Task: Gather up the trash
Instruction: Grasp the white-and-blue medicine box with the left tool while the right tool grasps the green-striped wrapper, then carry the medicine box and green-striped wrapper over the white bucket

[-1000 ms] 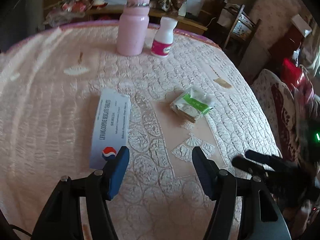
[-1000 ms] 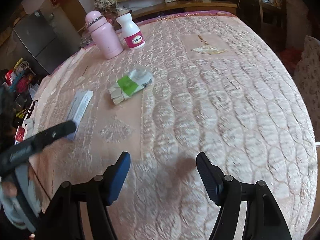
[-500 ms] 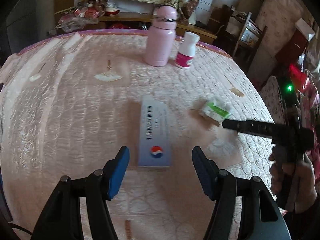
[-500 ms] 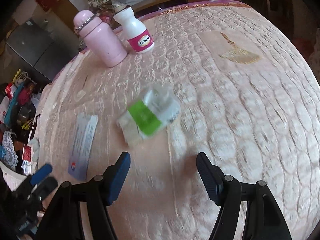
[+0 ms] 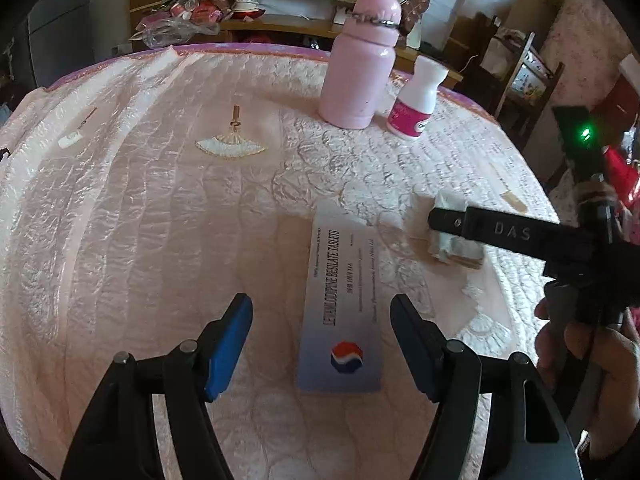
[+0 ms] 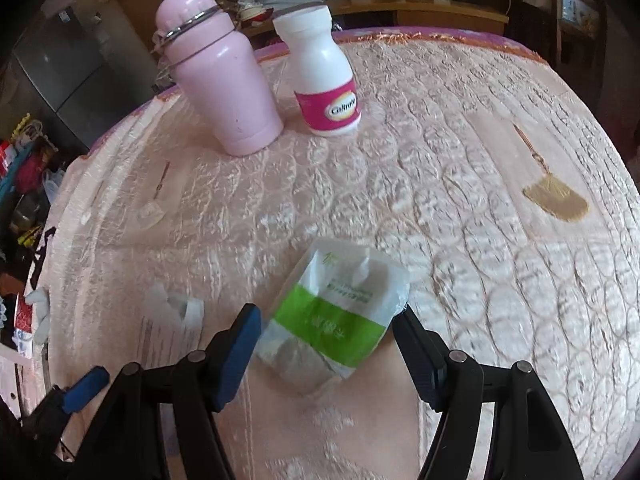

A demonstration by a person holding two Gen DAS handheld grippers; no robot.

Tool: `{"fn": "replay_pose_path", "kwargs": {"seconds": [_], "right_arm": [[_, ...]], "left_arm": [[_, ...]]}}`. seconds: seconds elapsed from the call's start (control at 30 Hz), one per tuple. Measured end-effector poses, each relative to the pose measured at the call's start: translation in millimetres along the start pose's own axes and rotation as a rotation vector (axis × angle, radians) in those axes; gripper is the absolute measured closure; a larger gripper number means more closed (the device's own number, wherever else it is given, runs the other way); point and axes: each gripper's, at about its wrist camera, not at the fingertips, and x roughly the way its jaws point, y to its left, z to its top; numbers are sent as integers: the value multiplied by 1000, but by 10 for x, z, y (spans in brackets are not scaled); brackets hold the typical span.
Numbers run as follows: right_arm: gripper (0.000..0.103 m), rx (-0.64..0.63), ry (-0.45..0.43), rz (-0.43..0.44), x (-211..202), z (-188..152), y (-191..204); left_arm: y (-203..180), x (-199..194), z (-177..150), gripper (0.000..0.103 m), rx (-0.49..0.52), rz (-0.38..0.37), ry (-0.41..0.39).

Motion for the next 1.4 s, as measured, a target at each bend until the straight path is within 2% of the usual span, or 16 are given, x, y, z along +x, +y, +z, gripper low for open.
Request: {"fn": "replay_pose_path", "kwargs": {"seconds": [0.1, 0.3, 0.33, 0.37, 0.4, 0.43, 0.6, 0.8, 1.13, 1.4], "right_arm": [[27, -4, -15, -11, 26, 25, 35], [28, -106, -54, -54, 12, -59, 98], [35, -122, -58, -58, -9, -89, 90], [41, -135, -61, -49, -41, -119, 73], [60, -141, -60, -14, -86, -152, 39], [64, -141, -62, 6, -123, -182, 9], [64, -166, -88, 67, -430, -422, -109], [64, -168, -110, 81, -773, -746, -267], [64, -124, -159, 53, -1308, -1270, -674], [64, -41, -197, 13, -1671, -1606, -1205]], "left_arm": [[-16, 104, 13, 31, -3, 9, 12], [-46, 220, 8, 31, -5, 11, 25], [-53, 235, -2, 31, -1, 6, 27], [-62, 234, -11, 36, 3, 8, 21], [-68, 230, -19, 44, 8, 7, 16], [-79, 227, -25, 56, 16, 7, 17], [-116, 125, -84, 55, 3, -36, 17], [-328, -111, -207, 56, 10, -78, -13], [-991, -298, -464, 55, 79, -140, -19], [-1663, -350, -664, 56, 167, -192, -6]]}}
